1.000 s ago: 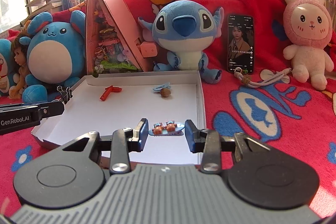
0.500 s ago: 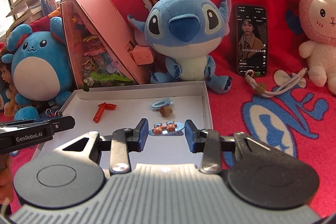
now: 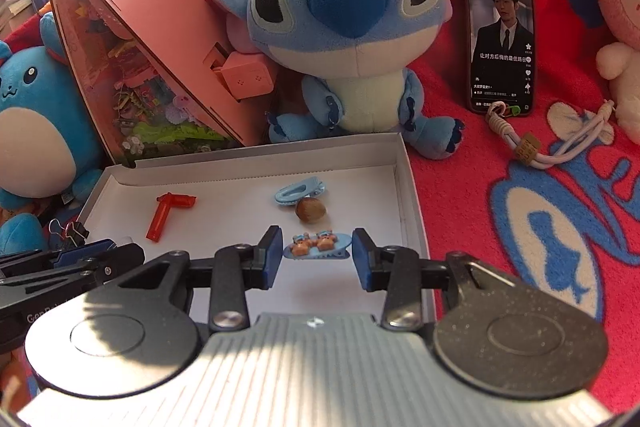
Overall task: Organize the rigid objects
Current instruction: 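Carry the clear cup with the left tool while the right tool carries the blue clip into the box, then open the left tool to release the cup while the right tool releases the clip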
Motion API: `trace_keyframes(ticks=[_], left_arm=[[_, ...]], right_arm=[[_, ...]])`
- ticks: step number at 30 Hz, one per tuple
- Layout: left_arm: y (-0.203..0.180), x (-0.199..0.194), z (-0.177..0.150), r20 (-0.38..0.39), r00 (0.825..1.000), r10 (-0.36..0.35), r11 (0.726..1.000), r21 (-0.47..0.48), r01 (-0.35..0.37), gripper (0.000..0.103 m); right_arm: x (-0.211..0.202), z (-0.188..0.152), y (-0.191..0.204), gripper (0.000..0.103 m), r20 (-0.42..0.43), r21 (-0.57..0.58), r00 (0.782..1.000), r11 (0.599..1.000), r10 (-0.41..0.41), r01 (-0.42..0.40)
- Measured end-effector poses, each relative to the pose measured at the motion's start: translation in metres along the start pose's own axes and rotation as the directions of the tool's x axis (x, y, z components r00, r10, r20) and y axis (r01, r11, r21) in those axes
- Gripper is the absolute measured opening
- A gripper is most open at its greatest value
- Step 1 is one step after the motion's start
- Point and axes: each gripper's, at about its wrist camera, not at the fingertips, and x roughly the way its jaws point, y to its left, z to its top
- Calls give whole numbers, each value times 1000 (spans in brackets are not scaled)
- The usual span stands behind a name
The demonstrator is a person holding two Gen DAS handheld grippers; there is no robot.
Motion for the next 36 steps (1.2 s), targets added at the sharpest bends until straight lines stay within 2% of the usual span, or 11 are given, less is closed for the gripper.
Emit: trace_keyframes(ticks=[5,13,23,36], left_arm=[[-4,3,-1,7,1000,11,1000,21,-11,27],[-3,7,-1,4,1000,14,1000,13,-14,27],[2,16,-1,-16,1000,15,1000,-1,-15,27],[-1,26,2,17,999,29,1000,4,-29,28]], right_arm=[[6,0,7,43,5,-21,1000,1000,0,0],[13,-2,17,44,28,-77,999,996,-42,44],[18,-3,17,44,38,-72,998,996,-57,60],[24,-3,15,44,53,-59,997,996,-58,61]])
